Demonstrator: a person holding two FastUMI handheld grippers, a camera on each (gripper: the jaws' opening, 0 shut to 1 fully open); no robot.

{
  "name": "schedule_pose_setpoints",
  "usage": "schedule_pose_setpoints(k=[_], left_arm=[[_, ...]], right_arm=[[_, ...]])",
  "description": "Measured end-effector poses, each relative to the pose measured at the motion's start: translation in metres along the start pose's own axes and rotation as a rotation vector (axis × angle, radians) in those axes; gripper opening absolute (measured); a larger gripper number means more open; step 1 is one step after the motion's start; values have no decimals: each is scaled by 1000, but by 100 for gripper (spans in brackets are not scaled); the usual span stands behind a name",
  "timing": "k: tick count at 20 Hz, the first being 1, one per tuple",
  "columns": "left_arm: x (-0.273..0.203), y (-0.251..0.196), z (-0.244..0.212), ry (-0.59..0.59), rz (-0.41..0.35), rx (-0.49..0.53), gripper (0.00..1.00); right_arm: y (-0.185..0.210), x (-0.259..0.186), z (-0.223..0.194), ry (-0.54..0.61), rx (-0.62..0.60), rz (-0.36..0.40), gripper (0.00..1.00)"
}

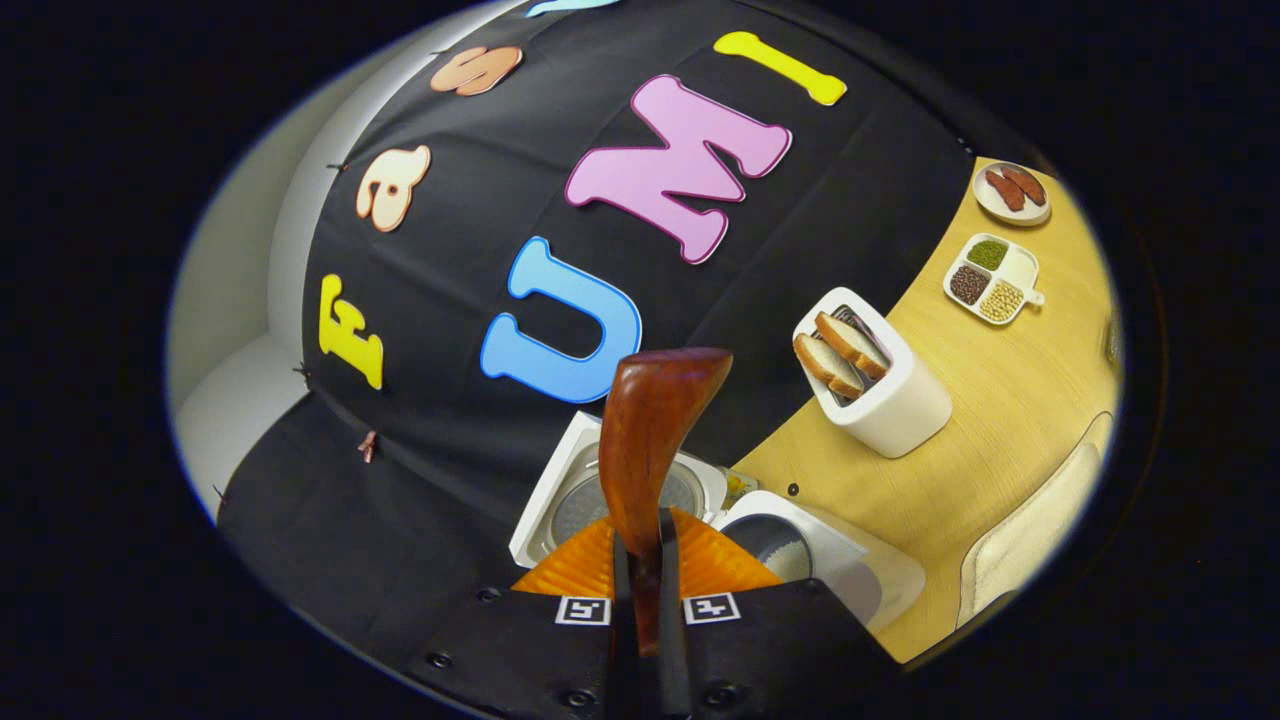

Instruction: Close the left gripper, press the button to open the rice cooker; take a wooden spoon from the chopstick holder with the right hand, scoop a spoonful of rice and pour it into the rice cooker, then put the wooden spoon back into the chopstick holder.

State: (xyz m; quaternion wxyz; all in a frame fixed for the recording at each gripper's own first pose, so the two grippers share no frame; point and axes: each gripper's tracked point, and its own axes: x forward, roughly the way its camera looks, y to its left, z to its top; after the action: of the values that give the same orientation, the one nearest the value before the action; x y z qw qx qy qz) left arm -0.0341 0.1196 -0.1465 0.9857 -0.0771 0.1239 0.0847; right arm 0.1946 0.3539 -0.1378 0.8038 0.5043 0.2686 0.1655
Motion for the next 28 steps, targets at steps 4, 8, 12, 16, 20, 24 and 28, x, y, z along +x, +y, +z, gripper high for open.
schedule_pose_setpoints(k=[4, 8, 12, 16, 20, 24, 28], left_arm=[[-2, 23, -1, 5, 38, 8, 95], [-8, 39, -3, 6, 66, 13, 95], [-14, 44, -13, 21, 78, 1, 96], [-19, 52, -25, 48, 87, -57, 96], [-26, 60, -29, 50, 107, -69, 95], [-33, 69, -32, 51, 133, -59, 95], [-39, 72, -32, 45, 143, -55, 95]], right_arm=[[-12, 49, -25, -2, -138, -69, 12], [-27, 86, -51, 32, -305, -106, 12], [-32, 101, -72, 54, -479, -131, 12], [-27, 108, -86, 76, -648, -126, 12], [-17, 110, -88, 71, -793, -105, 12], [-3, 111, -85, 62, -939, -70, 12], [12, 110, -86, 44, -1075, -30, 12]])
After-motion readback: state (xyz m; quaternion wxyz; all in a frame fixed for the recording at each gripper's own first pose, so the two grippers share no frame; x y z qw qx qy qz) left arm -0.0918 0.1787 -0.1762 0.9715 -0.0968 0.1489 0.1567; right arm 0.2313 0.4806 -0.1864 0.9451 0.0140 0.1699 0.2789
